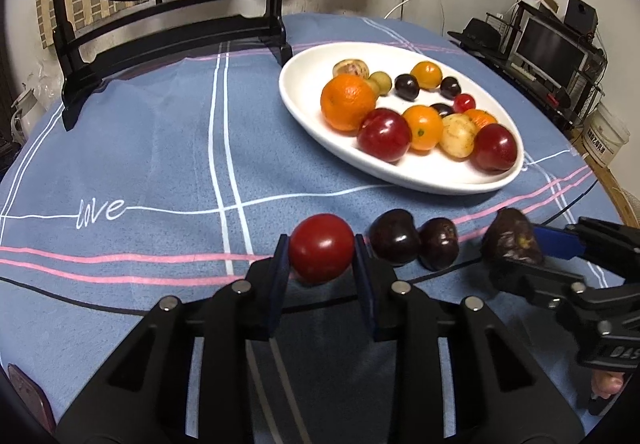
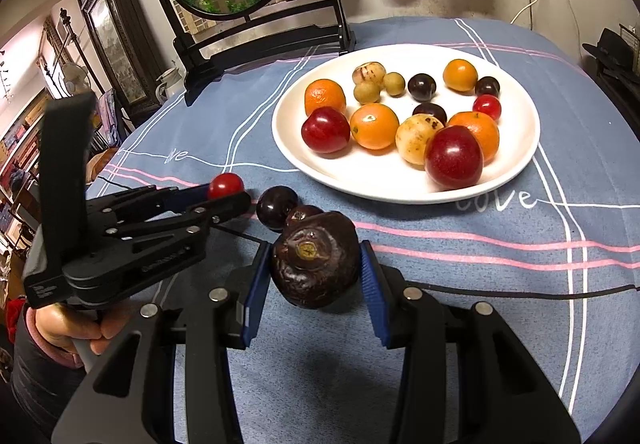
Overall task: Organize fruits
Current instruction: 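Carry both fruits over the plate and open both tools to release them, then grasp a dark plum with the right tool while the left grasps the last dark plum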
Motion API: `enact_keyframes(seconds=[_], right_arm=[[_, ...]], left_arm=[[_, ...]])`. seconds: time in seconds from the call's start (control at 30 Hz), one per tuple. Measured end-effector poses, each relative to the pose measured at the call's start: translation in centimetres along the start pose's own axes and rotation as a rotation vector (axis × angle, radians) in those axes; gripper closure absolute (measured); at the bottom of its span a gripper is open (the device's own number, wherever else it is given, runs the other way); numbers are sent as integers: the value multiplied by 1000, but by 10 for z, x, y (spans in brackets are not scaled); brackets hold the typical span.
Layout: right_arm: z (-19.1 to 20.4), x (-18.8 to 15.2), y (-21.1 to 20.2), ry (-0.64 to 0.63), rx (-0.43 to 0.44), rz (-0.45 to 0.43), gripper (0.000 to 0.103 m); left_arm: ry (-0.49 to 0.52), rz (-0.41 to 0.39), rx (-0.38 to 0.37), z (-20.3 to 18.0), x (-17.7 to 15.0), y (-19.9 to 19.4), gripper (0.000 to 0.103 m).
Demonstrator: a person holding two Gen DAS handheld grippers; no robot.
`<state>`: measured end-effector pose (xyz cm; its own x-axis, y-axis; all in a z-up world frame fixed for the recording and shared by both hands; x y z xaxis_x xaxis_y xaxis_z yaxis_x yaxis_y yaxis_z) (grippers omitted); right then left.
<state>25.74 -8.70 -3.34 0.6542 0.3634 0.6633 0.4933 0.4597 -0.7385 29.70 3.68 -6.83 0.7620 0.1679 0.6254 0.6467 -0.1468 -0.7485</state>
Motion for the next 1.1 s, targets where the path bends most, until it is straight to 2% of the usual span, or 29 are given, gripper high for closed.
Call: enact_keyframes(seconds=[0.2, 0.3, 0.33, 0.47, 0.63, 0.67, 0.7, 0.73, 0.77, 0.87, 0.9, 1.0, 1.1], right_arm=[[-6, 3, -12, 15, 9, -45, 59], [-22, 14, -28, 62, 2, -119, 59], [-27, 17, -31, 71, -10, -138, 59], [-48, 40, -32, 67, -94, -190, 59], [-79, 63, -5, 96, -149, -192, 59], [-83, 65, -1, 99, -156, -188, 58], [-88, 67, 5, 104, -167, -179, 56], [-90, 66, 7, 108, -179, -171, 52], [-91, 66, 7, 109, -183, -167, 52], [-85, 62, -2, 96, -178, -171, 51], [-78, 59, -8, 82, -162, -174, 51], [-52, 50, -21, 23, -91, -176, 51], [-24, 36, -21, -47, -19, -128, 51]], left_arm=[[-25, -37, -44, -4, 7, -23, 72], [-48, -42, -124, -13, 21, -31, 72], [-40, -45, -130, -17, 26, -31, 72], [-1, -60, -133, -39, 59, -18, 72], [23, -44, -112, -61, 97, 21, 71], [22, -48, -91, -62, 103, 27, 66], [20, -51, -62, -63, 107, 31, 39], [11, -60, -23, -61, 111, 32, 28], [1, -78, -3, -58, 112, 28, 24], [-24, -93, -29, -49, 107, 11, 21], [-37, -91, -22, -44, 104, 7, 16], [-73, -101, 14, -26, 86, -12, 11], [-131, -134, 58, -1, 60, -32, 6]])
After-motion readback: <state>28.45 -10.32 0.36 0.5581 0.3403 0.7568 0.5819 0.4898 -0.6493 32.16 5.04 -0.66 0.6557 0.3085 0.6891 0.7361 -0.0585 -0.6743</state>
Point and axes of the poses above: each gripper's, at about its wrist camera, not at the fingertips, and y roughly the way its jaws point, z to its left, x to its top, the point moved 3 cm from there along y, roughly the way its jaws point, and after that the axes turned 13 degrees about -y, right-handed, at the moved point
